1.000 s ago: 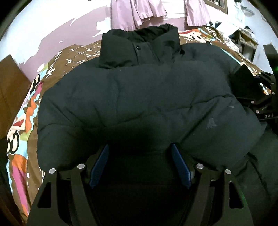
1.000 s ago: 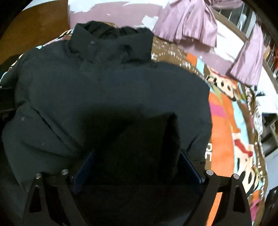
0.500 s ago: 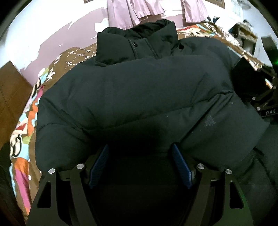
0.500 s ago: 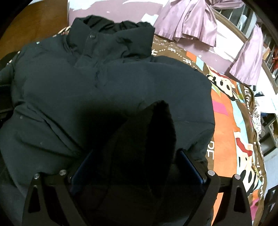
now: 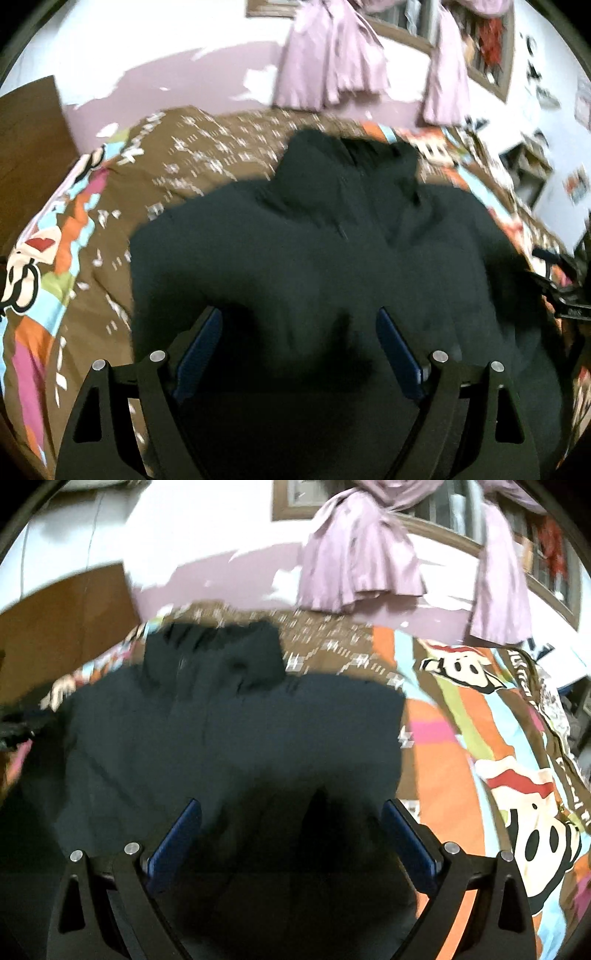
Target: Fold large clothes
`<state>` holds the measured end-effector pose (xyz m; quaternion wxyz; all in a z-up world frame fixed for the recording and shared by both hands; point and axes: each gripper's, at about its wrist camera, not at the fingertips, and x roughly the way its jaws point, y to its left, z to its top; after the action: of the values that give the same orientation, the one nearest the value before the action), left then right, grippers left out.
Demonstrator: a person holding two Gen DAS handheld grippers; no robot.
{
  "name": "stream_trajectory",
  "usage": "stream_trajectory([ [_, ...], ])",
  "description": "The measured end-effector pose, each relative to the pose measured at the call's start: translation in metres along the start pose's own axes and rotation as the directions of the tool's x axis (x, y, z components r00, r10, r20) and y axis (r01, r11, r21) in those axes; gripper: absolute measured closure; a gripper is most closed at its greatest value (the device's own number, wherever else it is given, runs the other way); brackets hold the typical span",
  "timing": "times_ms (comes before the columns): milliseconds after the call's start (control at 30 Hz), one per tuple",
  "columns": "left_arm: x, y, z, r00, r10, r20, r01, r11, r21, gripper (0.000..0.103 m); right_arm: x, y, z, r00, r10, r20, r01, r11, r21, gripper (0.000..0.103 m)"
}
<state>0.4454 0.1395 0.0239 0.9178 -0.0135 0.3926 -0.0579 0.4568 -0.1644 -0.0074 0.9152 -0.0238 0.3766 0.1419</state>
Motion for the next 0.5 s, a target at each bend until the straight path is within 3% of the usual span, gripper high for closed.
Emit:
stream_trajectory([
  [267,0.027,0.024,0.091,0.995,0.034,0.091,-0.028,0.997,-0.065,0.022,0.046,-0.016,0.093,0.998,0.059,-0.033,-0.052,0.983,0.178,0.004],
  [500,0.074,0.02,0.136,0.999,0.005,0.042,-0.001,0.996,-0.093,0.022,0.099,-0.007,0.132,0.994,0.102,-0.049,-0.087,0.965,0.247,0.008],
])
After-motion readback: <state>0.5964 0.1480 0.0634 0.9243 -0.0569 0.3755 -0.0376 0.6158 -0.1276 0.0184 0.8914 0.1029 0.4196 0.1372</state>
